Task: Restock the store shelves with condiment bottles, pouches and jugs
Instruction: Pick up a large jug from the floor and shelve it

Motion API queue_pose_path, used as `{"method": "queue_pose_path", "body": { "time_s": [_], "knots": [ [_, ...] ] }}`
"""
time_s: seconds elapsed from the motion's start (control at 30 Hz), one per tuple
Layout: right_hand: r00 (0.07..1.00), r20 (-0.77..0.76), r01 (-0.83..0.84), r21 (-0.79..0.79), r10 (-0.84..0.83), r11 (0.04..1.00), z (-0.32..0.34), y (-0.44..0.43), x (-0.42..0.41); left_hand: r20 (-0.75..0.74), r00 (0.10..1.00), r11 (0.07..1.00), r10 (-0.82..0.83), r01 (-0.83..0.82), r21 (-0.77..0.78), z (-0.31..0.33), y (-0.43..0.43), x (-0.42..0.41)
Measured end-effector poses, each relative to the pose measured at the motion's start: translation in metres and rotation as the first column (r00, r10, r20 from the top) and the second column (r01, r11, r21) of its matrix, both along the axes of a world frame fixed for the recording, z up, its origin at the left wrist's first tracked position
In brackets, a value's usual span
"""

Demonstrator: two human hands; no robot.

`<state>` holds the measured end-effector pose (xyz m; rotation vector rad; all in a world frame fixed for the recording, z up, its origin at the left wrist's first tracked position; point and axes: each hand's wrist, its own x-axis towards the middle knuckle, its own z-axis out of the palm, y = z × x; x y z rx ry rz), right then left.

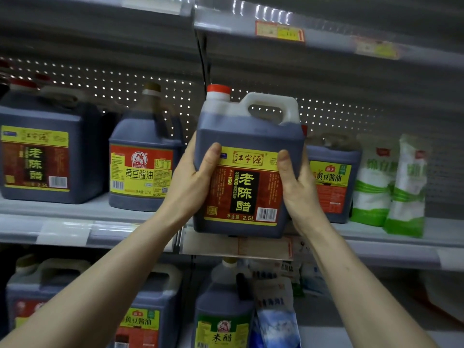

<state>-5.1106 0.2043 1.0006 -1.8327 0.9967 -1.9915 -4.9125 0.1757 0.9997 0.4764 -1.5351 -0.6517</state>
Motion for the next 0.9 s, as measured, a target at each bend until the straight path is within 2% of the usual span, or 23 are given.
{"method": "queue_pose_path", "body": {
  "time_s": [0.9],
  "knots": [
    [0.994, -0.05, 0.099, -0.026, -0.1, 0.995, -0.002, -0.024, -0.005, 0.032, 0.997, 0.998, 0.067, -0.066, -0.017, 0.001, -0.028, -0.004]
  ]
}}
